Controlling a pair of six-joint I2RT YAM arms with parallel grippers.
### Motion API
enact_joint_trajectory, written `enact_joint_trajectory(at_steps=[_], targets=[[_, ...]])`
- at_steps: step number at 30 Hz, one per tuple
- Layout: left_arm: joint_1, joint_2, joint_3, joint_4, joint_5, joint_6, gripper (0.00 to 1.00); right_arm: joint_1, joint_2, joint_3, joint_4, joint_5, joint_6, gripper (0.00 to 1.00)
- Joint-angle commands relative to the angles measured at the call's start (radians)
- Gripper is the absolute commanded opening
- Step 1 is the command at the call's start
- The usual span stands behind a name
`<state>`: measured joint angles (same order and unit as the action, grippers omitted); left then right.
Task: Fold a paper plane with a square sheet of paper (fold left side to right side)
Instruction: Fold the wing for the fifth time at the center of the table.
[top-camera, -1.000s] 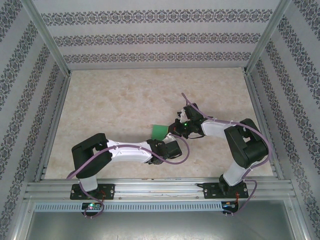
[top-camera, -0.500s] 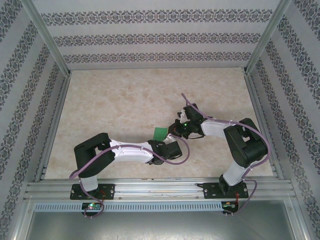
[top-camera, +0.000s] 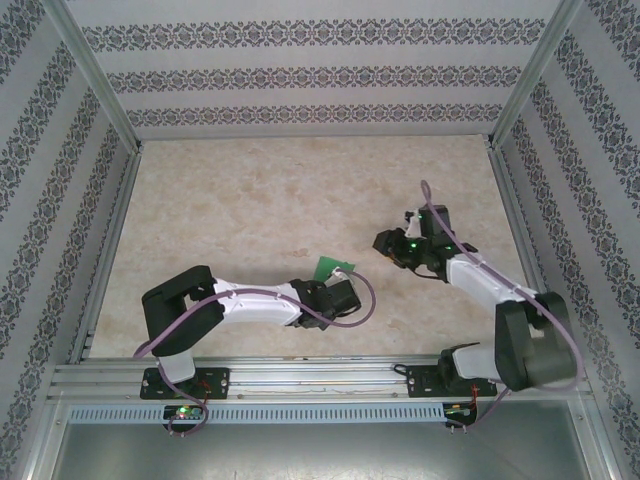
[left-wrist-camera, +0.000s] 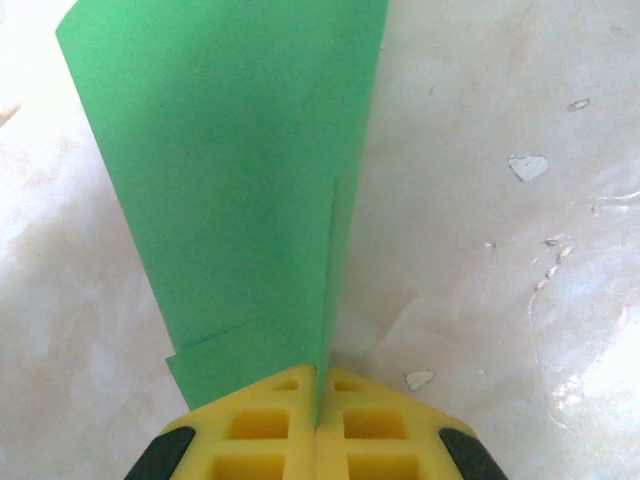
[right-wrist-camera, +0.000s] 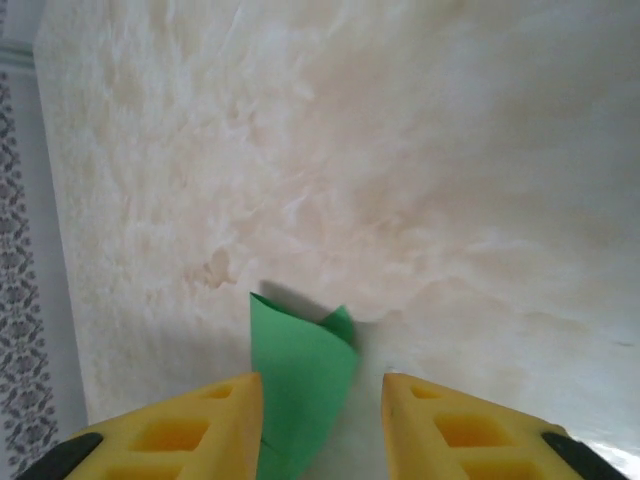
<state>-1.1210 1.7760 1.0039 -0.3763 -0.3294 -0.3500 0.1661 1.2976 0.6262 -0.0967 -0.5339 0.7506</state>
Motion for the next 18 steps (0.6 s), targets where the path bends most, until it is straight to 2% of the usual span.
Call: enact_joint_trajectory(at_steps=[1, 12, 18], targets=[[0.049, -0.06, -0.035, 0.066, 0.106, -0.035, 0.0, -0.04, -0.067, -0.065, -0.062, 0.006, -0.081, 0.38], [0.243, -0.151, -0.162, 0.272, 0.498, -0.088, 0.0, -0.068, -0.122, -0.154, -0.029, -0.078, -0.141, 0.38], [0.302, -0.135, -0.172, 0.311, 0.613, -0.134, 0.0, -0.063, -0.136, -0.189, 0.034, -0.133, -0.138, 0.39]])
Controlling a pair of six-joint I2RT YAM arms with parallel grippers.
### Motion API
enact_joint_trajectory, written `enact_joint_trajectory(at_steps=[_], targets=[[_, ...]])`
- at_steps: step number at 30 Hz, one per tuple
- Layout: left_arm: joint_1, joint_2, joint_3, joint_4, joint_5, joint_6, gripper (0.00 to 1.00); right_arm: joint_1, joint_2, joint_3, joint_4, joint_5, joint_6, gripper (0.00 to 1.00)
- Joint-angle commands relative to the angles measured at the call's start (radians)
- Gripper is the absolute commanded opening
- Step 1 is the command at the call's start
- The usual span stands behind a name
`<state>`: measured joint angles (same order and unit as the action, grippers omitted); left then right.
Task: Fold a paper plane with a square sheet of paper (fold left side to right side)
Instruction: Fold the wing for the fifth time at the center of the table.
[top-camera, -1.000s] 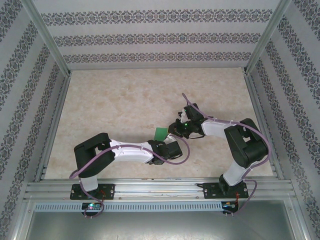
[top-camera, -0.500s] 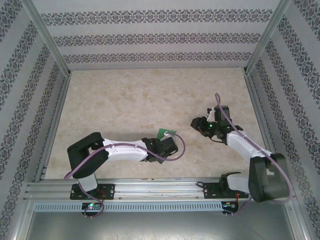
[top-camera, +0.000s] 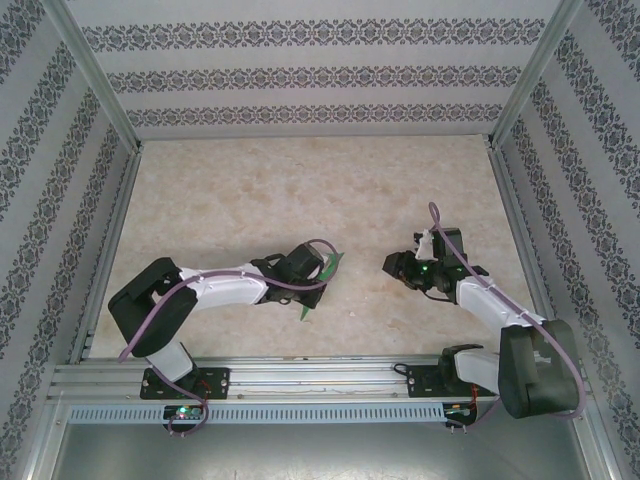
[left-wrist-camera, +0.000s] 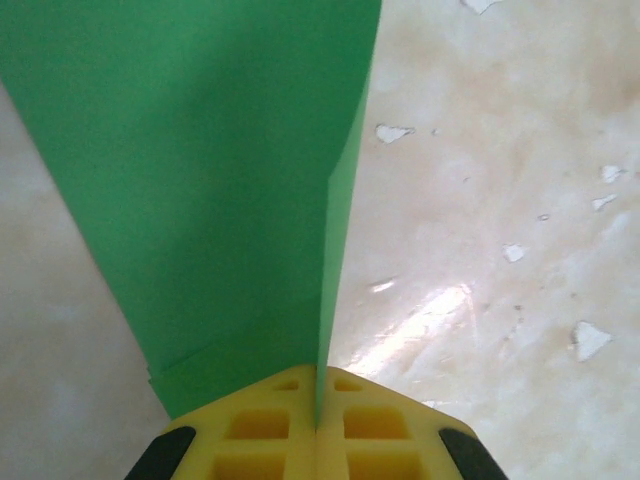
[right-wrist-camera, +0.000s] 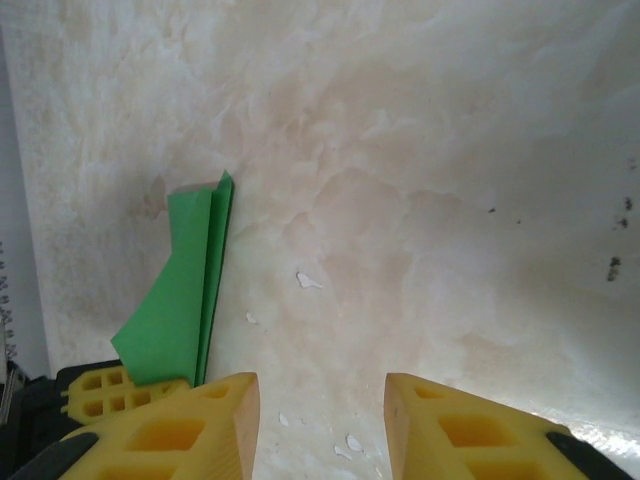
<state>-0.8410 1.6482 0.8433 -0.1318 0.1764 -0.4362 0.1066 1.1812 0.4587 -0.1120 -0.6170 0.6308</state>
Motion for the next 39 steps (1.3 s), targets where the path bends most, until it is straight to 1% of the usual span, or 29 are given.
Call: enact_joint_trajectory(at_steps=[1, 6, 10, 17, 26, 34, 39], targets=[[0.028, -0.005, -0.012, 0.075, 0.118, -0.053, 0.0, -0.001, -0.02, -0.025, 0.057, -0.055, -0.019, 0.39], [0.06, 0.002, -0.025, 0.121, 0.178, -0.093, 0.0, 0.04, -0.003, -0.036, 0.118, -0.08, -0.014, 0.41], [0.085, 0.007, -0.036, 0.168, 0.236, -0.134, 0.0, 0.089, 0.05, -0.047, 0.236, -0.102, 0.04, 0.43], [0.111, 0.053, -0.064, 0.289, 0.321, -0.231, 0.0, 0.173, 0.141, -0.016, 0.322, -0.067, 0.09, 0.43], [0.128, 0.092, -0.098, 0.387, 0.355, -0.317, 0.0, 0.222, 0.206, 0.0, 0.385, -0.046, 0.125, 0.43], [0.151, 0.118, -0.164, 0.55, 0.402, -0.407, 0.0, 0.262, 0.252, 0.03, 0.424, -0.03, 0.148, 0.43], [0.164, 0.119, -0.198, 0.618, 0.412, -0.434, 0.0, 0.296, 0.303, 0.055, 0.448, -0.002, 0.173, 0.44]])
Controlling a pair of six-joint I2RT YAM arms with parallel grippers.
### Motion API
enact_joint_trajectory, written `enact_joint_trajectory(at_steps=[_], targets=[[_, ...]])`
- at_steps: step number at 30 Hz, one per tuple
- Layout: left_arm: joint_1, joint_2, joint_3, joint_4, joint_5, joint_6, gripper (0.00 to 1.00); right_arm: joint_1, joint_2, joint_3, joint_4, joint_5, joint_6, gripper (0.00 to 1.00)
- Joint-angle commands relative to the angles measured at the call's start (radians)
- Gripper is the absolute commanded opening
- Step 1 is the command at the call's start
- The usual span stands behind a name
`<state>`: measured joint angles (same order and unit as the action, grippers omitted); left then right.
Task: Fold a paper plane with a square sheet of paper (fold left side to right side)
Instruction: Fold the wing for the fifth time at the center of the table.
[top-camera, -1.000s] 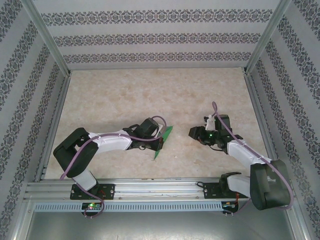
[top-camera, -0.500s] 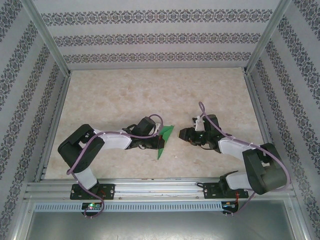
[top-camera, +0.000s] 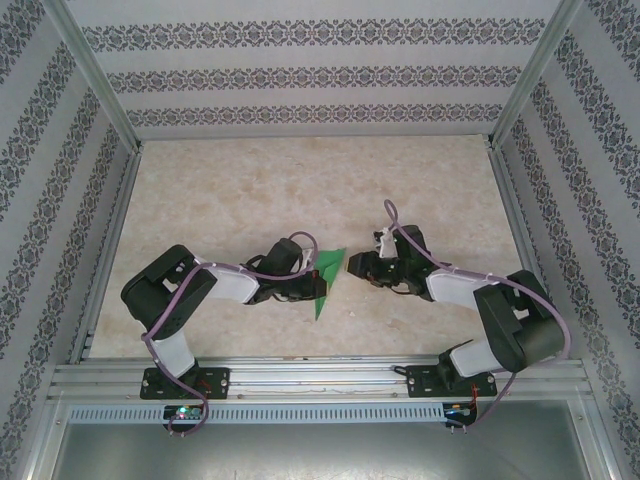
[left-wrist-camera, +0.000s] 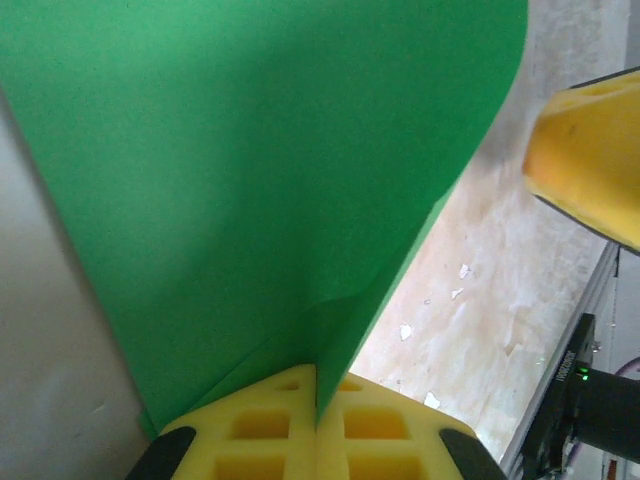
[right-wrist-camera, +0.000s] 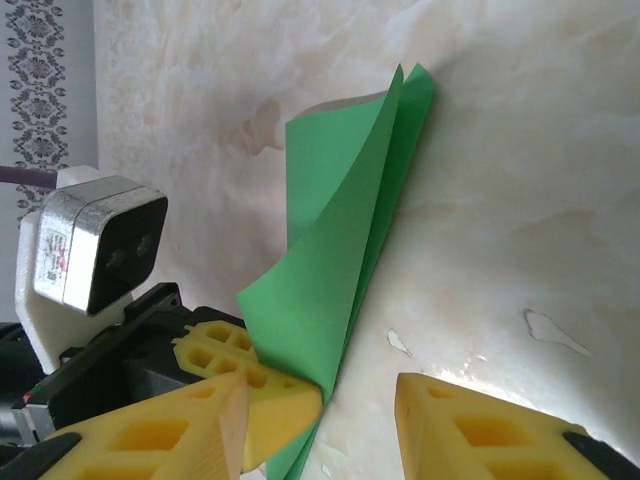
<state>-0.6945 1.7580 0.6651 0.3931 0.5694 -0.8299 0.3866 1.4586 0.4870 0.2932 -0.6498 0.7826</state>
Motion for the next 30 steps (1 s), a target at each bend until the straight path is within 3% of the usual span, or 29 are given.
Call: enact_joint_trajectory(at_steps=[1, 30], targets=[[0.021, 0.005, -0.026, 0.104, 0.021, -0.043, 0.0, 0.025, 0.037, 0.031, 0.05, 0.041, 0.03, 0.44], [0.044, -0.043, -0.118, 0.268, 0.02, -0.129, 0.0, 0.141, 0.184, 0.163, 0.053, 0.134, 0.05, 0.4]])
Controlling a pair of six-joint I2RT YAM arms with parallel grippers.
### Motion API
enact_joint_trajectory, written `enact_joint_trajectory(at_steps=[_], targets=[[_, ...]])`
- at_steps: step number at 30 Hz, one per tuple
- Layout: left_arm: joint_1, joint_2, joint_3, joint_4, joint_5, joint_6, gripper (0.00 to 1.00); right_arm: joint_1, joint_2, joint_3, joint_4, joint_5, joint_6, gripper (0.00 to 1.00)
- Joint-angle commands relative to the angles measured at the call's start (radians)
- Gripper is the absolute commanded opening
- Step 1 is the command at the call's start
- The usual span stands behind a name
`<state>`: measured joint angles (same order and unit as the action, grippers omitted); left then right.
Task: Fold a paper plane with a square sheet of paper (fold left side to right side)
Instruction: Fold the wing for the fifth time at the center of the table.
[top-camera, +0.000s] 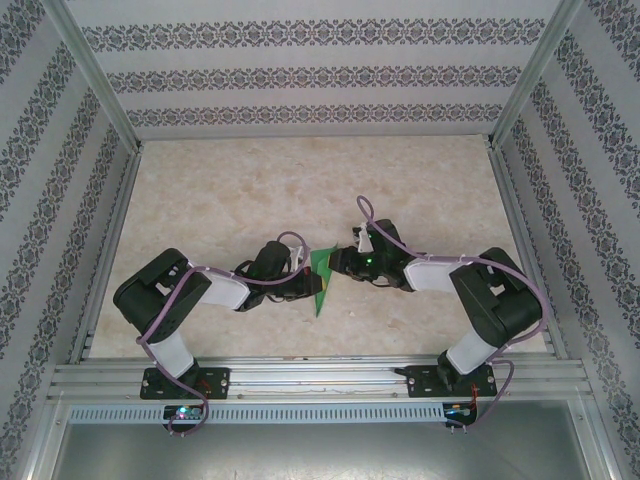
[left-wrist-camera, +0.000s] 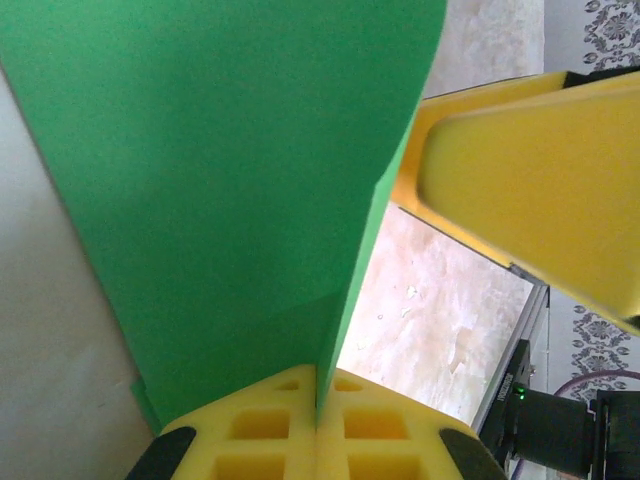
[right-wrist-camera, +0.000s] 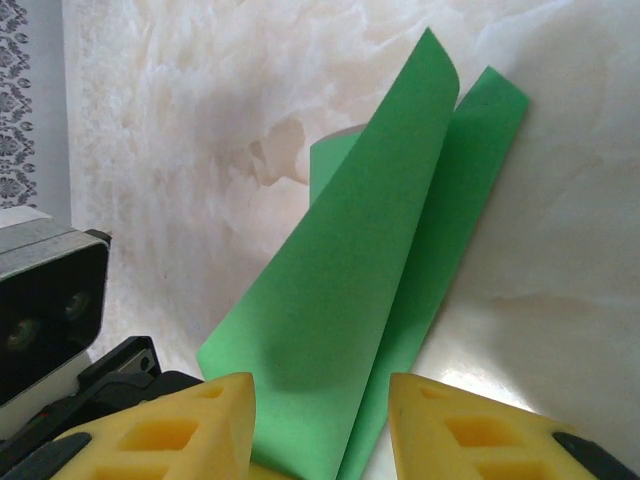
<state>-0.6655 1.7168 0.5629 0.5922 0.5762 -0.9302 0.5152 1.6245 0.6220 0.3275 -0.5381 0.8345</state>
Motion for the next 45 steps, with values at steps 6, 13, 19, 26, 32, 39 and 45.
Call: enact_joint_trajectory(at_steps=[6, 13, 19, 26, 32, 39, 45], targets=[[0.017, 0.012, -0.018, 0.095, 0.017, -0.044, 0.0, 0.022, 0.051, 0.049, 0.016, 0.031, -0.001, 0.4], [0.018, 0.031, -0.016, 0.114, 0.017, -0.058, 0.0, 0.029, 0.081, 0.073, 0.003, 0.037, 0.0, 0.4], [0.019, 0.045, -0.023, 0.14, 0.017, -0.071, 0.0, 0.039, 0.095, 0.088, -0.026, 0.052, -0.007, 0.41], [0.022, 0.055, -0.032, 0.161, 0.016, -0.08, 0.04, 0.054, 0.125, 0.112, -0.071, 0.068, -0.014, 0.4], [0.024, 0.056, -0.033, 0.164, 0.018, -0.081, 0.14, 0.069, 0.151, 0.146, -0.147, 0.101, -0.034, 0.38], [0.026, 0.031, -0.046, 0.152, 0.007, -0.075, 0.22, 0.075, 0.178, 0.167, -0.181, 0.12, -0.038, 0.38], [0.042, -0.054, -0.075, 0.077, -0.022, -0.048, 0.38, 0.077, 0.187, 0.169, -0.181, 0.119, -0.04, 0.38]])
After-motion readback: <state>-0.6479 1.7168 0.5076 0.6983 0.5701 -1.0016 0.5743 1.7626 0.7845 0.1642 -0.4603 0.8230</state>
